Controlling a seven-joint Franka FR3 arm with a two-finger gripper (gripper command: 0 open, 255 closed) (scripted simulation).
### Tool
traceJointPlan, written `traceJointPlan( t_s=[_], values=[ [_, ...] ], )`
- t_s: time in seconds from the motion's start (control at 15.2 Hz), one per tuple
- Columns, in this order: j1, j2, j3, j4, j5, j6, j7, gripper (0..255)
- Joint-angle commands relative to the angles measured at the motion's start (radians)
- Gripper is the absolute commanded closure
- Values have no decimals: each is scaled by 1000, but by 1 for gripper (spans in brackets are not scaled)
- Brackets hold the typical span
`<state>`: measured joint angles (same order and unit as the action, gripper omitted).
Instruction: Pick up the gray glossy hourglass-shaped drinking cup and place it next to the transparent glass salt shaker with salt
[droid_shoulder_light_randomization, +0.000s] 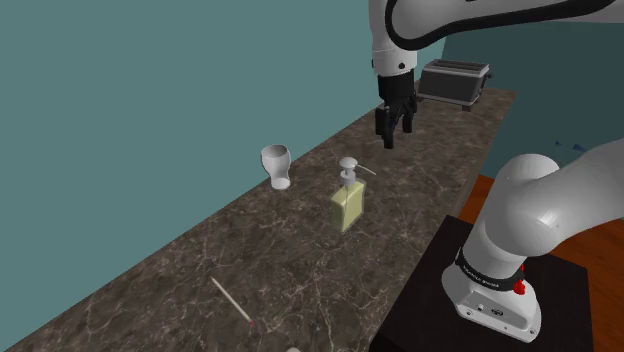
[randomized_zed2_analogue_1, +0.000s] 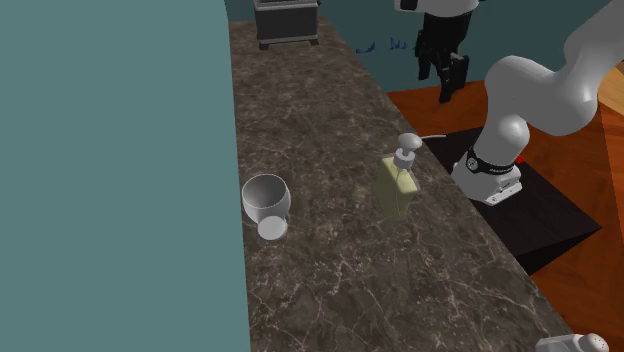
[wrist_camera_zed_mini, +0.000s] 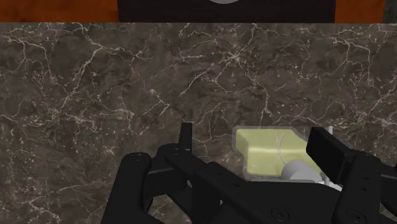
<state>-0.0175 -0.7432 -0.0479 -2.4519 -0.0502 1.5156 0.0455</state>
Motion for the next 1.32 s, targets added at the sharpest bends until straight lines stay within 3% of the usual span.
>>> traceJointPlan(
  t_s=[0.0, 0.59, 1.25],
  values=[
    [0, 0, 0, 0, 0, 0, 0, 0],
    [30, 292, 34, 94, 63, 262, 63, 0],
    [57, 635, 60, 316, 105, 456, 116, 0]
  ],
)
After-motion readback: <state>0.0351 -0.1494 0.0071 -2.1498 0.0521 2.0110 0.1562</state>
